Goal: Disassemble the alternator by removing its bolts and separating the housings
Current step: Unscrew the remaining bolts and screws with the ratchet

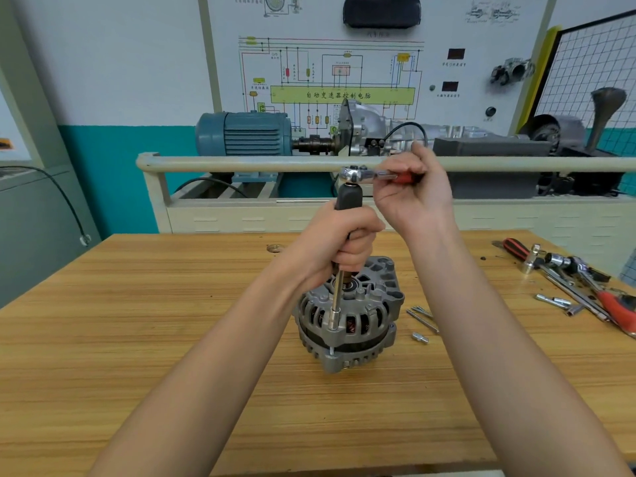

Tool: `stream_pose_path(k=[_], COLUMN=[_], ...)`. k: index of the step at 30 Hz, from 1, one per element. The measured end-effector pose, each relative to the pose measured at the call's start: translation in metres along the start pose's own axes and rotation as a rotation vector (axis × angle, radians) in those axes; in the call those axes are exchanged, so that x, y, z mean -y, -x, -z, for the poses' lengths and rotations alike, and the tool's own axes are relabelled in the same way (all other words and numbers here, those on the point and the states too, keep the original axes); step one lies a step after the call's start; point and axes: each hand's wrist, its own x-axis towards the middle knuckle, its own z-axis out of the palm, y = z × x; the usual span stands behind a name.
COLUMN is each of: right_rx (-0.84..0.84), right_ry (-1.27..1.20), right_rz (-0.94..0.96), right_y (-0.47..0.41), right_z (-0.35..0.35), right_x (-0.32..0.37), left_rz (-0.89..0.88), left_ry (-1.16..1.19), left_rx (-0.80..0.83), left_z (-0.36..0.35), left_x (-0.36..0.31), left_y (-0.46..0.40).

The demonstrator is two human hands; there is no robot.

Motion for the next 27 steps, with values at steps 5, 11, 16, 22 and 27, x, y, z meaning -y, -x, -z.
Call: stream_pose_path(k=[5,11,16,22,27], right_rx=[-0.122,-0.121,-0.067,-0.093,-0.154], right_ry=[0.875,1.755,2.262,2.495,2.758], right_rz=[0.056,0.194,0.116,-0.048,-0.026], right_y=[0.028,0.057,0.051,0.049,0.031], right_z=[-0.008,-0.045,-0.065,-0.088,-0.092], right_x=[-0.011,-0.04,-0.057,-0.058,-0.065], left_rz=[-0.1,-0.144,-0.168,-0.215,-0.186], left_ry=[-0.08,-0.179,-0.356,-0.274,-0.292], left_rx=[-0.205,-0.465,-0.557,-0.613,-0.526], left_z=[-0.01,-0.017,-0.022,-0.028,-0.025], left_x=[0.004,0.004,0.002,0.007,0.006], left_y=[0.004,0.008,0.01,0.007,0.009])
